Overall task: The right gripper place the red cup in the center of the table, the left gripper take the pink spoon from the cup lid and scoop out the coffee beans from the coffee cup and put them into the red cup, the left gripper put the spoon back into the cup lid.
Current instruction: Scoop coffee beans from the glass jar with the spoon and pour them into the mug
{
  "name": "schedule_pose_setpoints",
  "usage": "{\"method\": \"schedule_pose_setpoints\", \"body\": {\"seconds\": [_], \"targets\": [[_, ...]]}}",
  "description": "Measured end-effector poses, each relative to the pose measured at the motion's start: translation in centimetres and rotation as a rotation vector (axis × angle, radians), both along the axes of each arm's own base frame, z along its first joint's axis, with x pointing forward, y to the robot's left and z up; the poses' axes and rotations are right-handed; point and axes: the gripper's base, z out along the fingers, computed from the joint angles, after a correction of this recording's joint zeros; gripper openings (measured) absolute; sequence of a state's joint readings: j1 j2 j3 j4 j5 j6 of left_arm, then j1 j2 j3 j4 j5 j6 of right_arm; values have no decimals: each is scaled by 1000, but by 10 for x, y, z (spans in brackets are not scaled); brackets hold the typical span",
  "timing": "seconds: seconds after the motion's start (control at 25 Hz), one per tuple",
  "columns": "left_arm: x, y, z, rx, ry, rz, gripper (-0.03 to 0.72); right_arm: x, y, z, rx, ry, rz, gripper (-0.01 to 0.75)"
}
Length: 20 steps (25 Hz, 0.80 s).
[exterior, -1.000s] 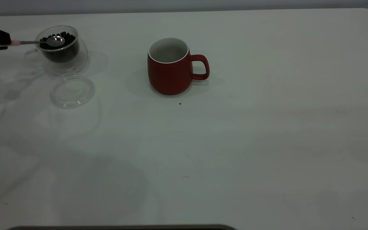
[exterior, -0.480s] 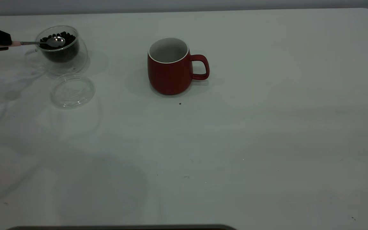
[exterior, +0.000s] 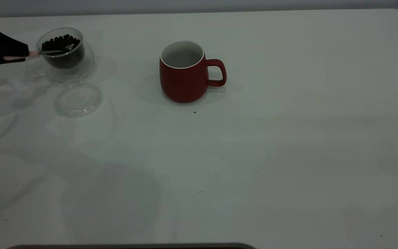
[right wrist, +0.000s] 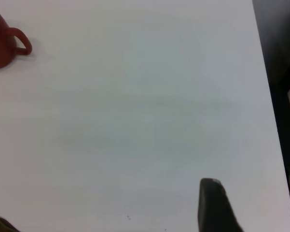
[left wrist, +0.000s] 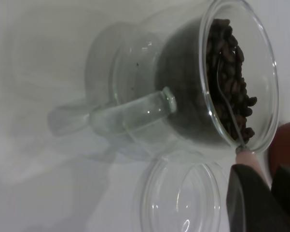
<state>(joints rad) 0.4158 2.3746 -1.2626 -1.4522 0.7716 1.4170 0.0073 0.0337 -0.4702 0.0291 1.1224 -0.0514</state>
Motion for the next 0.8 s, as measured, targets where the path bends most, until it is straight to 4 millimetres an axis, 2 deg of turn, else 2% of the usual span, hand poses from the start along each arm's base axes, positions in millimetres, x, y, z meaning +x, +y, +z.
{"method": "schedule_pose_setpoints", "body": {"seconds": [0.56, 0.8], "targets": [[-7, 18, 2, -63, 26, 62, 119, 0, 0, 0, 0, 0, 0, 415], [-8, 17, 5, -103, 21, 46, 119, 0, 0, 0, 0, 0, 0, 415]]}}
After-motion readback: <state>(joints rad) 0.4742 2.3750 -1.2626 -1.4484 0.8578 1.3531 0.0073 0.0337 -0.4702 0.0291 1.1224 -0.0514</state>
